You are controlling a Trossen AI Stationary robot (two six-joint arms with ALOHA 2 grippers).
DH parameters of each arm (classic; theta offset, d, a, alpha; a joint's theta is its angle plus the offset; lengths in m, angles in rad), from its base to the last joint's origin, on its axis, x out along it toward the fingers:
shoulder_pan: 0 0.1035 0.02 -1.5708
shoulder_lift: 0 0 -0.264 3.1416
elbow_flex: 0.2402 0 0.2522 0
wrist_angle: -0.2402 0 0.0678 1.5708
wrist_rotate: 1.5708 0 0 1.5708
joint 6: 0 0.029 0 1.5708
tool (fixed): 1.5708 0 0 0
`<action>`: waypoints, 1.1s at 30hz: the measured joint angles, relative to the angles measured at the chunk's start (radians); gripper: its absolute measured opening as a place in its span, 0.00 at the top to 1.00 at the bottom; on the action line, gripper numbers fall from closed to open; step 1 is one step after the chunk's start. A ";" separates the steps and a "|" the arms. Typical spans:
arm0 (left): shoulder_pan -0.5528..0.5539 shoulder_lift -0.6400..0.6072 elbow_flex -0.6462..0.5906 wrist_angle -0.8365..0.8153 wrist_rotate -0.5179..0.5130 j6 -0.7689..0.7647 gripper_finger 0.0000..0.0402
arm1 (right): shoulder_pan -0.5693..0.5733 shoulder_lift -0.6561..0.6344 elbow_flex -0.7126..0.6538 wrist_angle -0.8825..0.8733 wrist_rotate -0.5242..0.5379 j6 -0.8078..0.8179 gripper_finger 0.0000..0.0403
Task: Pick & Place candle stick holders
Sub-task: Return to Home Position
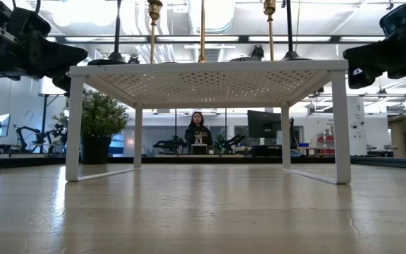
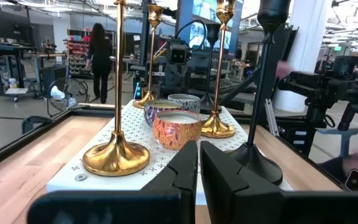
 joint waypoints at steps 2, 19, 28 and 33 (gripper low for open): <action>0.000 0.000 0.000 0.000 0.000 0.000 0.94 | 0.000 0.006 0.000 0.000 0.000 0.004 0.98; 0.000 0.000 0.001 0.000 0.000 0.000 0.94 | 0.000 0.014 0.000 0.001 0.000 0.005 0.98; 0.000 0.000 0.001 0.000 0.000 0.000 0.94 | 0.000 0.014 0.000 0.001 0.000 0.007 0.98; 0.000 0.000 0.001 0.000 0.000 0.000 0.94 | 0.000 0.014 0.000 0.001 0.000 0.007 0.98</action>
